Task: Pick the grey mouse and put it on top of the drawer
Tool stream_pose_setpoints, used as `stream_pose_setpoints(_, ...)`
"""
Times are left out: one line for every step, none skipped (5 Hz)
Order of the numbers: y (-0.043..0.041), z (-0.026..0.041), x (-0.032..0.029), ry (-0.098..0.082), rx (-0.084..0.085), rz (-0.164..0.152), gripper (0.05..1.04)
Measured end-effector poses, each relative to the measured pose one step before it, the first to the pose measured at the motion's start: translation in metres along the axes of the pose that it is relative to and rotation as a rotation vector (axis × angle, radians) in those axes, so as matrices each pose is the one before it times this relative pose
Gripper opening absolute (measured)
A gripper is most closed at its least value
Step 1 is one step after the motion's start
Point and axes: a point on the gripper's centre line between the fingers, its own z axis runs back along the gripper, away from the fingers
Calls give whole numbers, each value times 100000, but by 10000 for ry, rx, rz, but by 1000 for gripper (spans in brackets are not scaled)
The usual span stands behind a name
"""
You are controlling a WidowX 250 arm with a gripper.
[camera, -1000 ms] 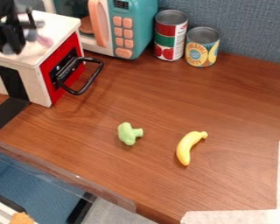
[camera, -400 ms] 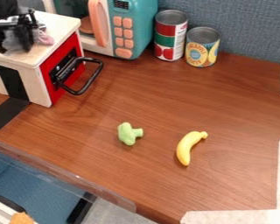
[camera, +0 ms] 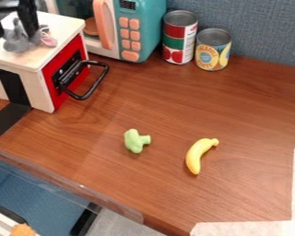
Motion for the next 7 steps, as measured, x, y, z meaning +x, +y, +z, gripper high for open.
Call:
stream_pose_setpoints(-1676,507,-327,396,-11,-757,1001)
stream_pose_setpoints(-2725,2555,-397,-423,619,-992,1001)
stream_pose_setpoints(190,439,-94,-104,155,-9,1001)
stream_pose_setpoints(-52,-53,-2,18,-39,37,1001)
stream_pose_setpoints(-15,53,28,-34,-3,-28,1001)
stream_pose_setpoints(-20,-37,-53,29,-11,0,1001)
stream_pose_setpoints(0,0,0,0,0,0,1001)
